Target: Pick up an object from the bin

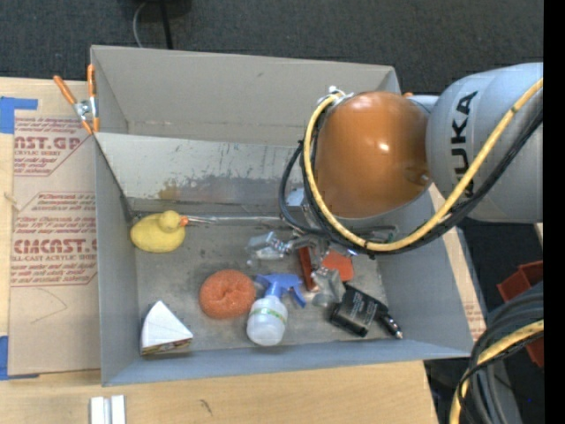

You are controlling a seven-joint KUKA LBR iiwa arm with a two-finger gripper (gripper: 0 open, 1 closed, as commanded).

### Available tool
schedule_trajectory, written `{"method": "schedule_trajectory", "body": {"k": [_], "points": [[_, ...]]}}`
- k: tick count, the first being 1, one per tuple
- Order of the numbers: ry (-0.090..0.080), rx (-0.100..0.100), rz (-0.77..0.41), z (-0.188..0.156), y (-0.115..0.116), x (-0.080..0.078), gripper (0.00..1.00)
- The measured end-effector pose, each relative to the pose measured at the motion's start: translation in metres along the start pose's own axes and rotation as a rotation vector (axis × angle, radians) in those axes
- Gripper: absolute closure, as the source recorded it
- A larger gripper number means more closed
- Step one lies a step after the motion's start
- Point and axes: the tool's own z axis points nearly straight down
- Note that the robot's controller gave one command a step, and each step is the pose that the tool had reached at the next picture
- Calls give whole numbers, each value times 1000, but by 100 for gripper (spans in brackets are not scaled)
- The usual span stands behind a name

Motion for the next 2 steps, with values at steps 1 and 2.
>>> {"method": "schedule_trajectory", "body": {"k": [1, 2], "points": [[-8, 8, 24, -26, -2, 4, 0], [-4, 6, -201, -20, -3, 23, 0]]}}
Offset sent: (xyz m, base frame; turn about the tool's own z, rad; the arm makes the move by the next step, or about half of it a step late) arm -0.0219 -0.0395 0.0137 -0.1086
